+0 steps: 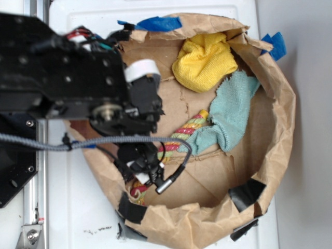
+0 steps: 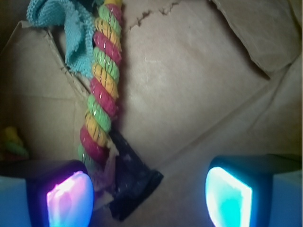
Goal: Grab the multicolored rope.
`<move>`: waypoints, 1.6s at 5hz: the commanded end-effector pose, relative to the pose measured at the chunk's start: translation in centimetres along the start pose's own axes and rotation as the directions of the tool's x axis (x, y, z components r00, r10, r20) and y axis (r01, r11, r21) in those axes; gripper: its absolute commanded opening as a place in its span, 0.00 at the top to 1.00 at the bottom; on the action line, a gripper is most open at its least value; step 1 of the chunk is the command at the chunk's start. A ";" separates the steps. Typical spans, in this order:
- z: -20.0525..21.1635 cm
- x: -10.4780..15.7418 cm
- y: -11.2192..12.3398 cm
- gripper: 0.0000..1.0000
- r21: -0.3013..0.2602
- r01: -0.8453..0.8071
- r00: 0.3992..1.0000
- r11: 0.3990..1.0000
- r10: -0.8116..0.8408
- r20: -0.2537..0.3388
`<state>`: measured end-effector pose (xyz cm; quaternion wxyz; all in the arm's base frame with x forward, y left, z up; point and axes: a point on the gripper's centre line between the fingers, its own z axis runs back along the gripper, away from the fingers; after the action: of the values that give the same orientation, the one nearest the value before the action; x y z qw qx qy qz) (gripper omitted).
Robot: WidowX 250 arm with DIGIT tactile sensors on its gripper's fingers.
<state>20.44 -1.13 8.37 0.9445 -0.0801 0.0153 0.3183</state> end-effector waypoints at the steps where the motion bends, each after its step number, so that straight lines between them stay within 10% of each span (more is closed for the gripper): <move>1: 1.7 0.9 -0.2 0.00 -0.059 -0.034 0.994 0.998 0.040 0.106; 8: -3.2 5.6 -3.3 0.00 0.072 -0.078 0.993 0.994 0.071 0.094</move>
<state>26.25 -1.17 3.98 0.9363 -0.0169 0.0129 0.3507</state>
